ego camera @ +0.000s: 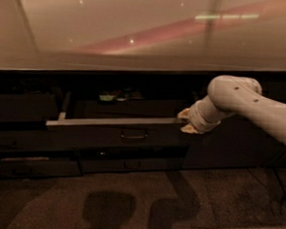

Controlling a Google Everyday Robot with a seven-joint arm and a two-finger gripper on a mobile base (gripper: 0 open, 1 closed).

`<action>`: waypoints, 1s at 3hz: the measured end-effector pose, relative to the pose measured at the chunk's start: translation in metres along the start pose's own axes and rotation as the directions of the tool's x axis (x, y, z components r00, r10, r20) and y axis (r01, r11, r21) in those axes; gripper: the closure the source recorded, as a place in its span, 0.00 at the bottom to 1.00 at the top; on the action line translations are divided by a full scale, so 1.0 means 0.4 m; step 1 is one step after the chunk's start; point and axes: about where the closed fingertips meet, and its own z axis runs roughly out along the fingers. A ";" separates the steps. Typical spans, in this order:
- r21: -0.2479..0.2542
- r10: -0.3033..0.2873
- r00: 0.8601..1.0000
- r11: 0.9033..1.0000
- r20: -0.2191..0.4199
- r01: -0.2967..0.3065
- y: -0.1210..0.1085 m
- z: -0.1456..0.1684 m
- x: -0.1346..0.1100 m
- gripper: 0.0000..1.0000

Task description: Open top drawer

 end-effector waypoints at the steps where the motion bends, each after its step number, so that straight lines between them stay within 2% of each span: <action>1: 0.000 0.000 1.000 1.000 0.000 0.000 -0.003 -0.009 -0.002 1.00; 2: -0.001 -0.009 1.000 1.000 0.003 0.009 0.020 -0.008 -0.004 1.00; 3: -0.001 -0.009 1.000 1.000 0.003 0.009 0.018 -0.015 -0.006 1.00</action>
Offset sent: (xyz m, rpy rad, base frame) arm -0.3023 -0.0301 -0.1614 -0.0178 -0.0221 0.2978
